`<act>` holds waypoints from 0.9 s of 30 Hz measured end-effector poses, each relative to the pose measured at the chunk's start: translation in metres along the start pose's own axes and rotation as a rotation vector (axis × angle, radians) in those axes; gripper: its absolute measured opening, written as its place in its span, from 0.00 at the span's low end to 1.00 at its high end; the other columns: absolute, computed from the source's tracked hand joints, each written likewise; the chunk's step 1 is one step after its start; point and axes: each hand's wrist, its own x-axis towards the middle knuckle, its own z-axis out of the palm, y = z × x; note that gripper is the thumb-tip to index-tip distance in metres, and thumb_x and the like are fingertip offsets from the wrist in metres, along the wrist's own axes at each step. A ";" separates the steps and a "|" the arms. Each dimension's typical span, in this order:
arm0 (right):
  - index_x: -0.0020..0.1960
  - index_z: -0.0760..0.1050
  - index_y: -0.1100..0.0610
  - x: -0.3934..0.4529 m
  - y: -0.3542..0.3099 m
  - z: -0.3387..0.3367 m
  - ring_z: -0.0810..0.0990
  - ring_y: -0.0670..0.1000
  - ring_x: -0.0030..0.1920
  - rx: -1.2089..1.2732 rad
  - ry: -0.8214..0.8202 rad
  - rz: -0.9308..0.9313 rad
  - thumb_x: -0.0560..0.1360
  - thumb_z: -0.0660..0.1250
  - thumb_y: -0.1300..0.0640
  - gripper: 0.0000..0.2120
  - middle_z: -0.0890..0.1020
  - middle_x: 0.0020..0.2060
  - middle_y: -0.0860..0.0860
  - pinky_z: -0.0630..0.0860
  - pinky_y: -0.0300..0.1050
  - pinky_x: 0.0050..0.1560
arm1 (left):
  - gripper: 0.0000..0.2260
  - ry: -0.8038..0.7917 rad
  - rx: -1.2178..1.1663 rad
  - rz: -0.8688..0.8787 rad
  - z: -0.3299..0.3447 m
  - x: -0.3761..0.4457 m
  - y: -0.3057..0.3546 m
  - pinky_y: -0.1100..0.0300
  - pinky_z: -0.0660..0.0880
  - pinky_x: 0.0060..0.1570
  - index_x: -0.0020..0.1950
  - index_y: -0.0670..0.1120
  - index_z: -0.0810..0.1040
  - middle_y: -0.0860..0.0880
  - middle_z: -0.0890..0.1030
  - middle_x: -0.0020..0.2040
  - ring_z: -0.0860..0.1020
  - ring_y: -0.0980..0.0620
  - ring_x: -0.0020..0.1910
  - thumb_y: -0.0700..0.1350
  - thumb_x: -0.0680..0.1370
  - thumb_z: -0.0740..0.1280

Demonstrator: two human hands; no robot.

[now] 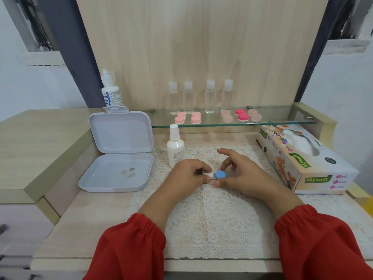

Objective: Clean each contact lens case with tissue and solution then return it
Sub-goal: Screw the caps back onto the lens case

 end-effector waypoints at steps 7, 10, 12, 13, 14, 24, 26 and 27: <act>0.70 0.63 0.38 0.001 0.000 0.001 0.74 0.43 0.49 -0.022 0.001 0.014 0.66 0.78 0.48 0.38 0.79 0.48 0.39 0.70 0.41 0.53 | 0.09 0.007 0.018 0.014 0.000 0.000 0.000 0.69 0.73 0.45 0.51 0.49 0.83 0.52 0.81 0.46 0.78 0.57 0.44 0.41 0.71 0.74; 0.72 0.60 0.36 0.000 0.000 0.000 0.73 0.41 0.57 0.036 -0.026 0.004 0.67 0.78 0.51 0.41 0.79 0.54 0.37 0.67 0.38 0.58 | 0.09 0.007 0.013 0.008 0.000 0.000 0.000 0.73 0.72 0.42 0.50 0.49 0.83 0.54 0.80 0.44 0.77 0.60 0.42 0.41 0.72 0.74; 0.71 0.61 0.37 0.000 0.000 0.000 0.75 0.41 0.58 0.086 -0.031 0.007 0.69 0.77 0.57 0.39 0.82 0.51 0.37 0.66 0.32 0.56 | 0.09 0.006 0.009 0.015 0.000 0.000 0.000 0.74 0.71 0.41 0.50 0.49 0.83 0.55 0.79 0.43 0.76 0.62 0.41 0.40 0.72 0.74; 0.71 0.62 0.37 0.000 -0.001 0.001 0.76 0.41 0.57 0.098 -0.028 0.012 0.69 0.76 0.58 0.38 0.83 0.48 0.38 0.66 0.32 0.55 | 0.09 0.006 0.010 0.017 0.000 0.000 0.001 0.74 0.71 0.41 0.50 0.49 0.83 0.55 0.80 0.43 0.76 0.62 0.41 0.40 0.72 0.74; 0.69 0.64 0.37 0.001 -0.002 0.002 0.76 0.42 0.55 0.095 -0.021 0.016 0.69 0.76 0.58 0.37 0.83 0.47 0.38 0.68 0.34 0.55 | 0.09 0.005 0.012 0.017 0.000 0.000 0.001 0.73 0.71 0.42 0.50 0.49 0.83 0.54 0.80 0.44 0.76 0.61 0.42 0.40 0.72 0.74; 0.71 0.62 0.38 -0.003 -0.004 -0.006 0.78 0.35 0.52 0.187 -0.057 0.056 0.69 0.76 0.61 0.39 0.84 0.47 0.39 0.66 0.20 0.48 | 0.09 0.006 0.020 0.019 0.000 0.001 0.000 0.76 0.70 0.40 0.52 0.49 0.83 0.52 0.81 0.46 0.76 0.61 0.43 0.41 0.72 0.74; 0.70 0.65 0.40 -0.004 -0.006 -0.005 0.80 0.41 0.48 0.179 -0.040 0.059 0.68 0.77 0.62 0.37 0.85 0.45 0.39 0.69 0.25 0.47 | 0.09 0.006 0.027 0.019 0.000 0.001 0.000 0.77 0.69 0.40 0.52 0.49 0.83 0.53 0.80 0.46 0.76 0.61 0.43 0.41 0.72 0.74; 0.69 0.66 0.40 -0.003 -0.007 -0.003 0.80 0.43 0.45 0.161 -0.033 0.061 0.68 0.77 0.61 0.37 0.84 0.45 0.38 0.70 0.29 0.48 | 0.09 0.006 0.027 0.019 0.000 0.000 0.000 0.76 0.69 0.41 0.52 0.48 0.83 0.53 0.80 0.46 0.76 0.61 0.43 0.41 0.73 0.73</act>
